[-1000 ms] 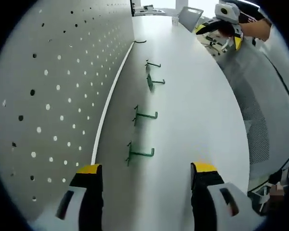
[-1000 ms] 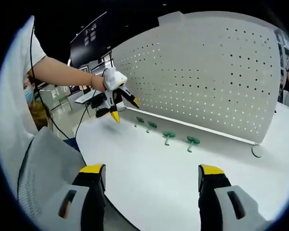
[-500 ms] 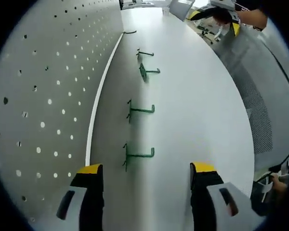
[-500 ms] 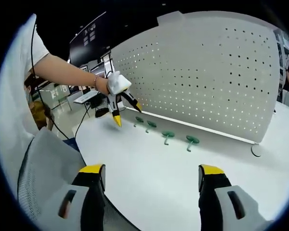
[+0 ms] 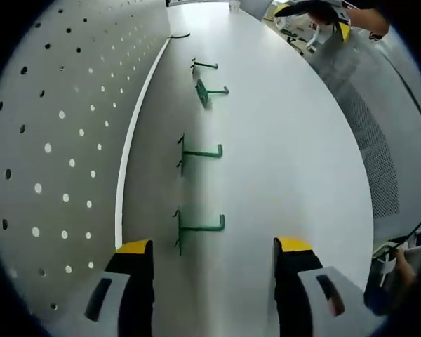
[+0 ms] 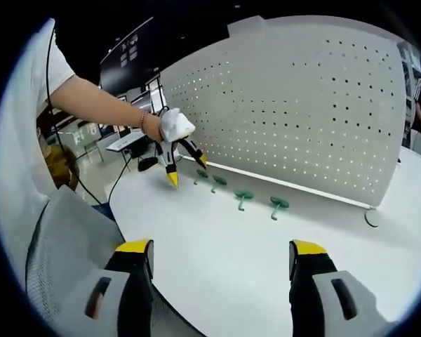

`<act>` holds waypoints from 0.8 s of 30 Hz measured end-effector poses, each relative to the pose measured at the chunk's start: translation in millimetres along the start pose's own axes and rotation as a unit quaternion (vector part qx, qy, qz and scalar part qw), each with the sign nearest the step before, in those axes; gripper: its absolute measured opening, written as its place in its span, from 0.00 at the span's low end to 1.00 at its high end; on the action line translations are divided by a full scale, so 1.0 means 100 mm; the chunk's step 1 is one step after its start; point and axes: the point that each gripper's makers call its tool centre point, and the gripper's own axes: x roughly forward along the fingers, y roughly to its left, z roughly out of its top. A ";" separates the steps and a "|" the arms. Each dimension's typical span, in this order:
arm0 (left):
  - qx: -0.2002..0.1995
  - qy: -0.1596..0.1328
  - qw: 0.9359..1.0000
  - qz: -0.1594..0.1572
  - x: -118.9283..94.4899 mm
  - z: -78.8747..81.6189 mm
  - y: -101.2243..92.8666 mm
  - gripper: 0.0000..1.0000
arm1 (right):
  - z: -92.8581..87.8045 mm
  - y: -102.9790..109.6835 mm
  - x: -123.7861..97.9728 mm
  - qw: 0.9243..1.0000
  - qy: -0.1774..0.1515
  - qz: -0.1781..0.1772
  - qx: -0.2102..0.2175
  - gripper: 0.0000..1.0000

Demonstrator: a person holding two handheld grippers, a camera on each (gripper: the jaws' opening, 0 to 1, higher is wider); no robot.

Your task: Insert the hook assembly into the mounting plate slot until the hook locks in place.

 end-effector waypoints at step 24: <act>-0.004 -0.001 1.000 -0.002 0.02 -0.04 0.10 0.52 | 0.00 -0.05 -0.01 1.000 -0.003 -0.005 0.003 0.76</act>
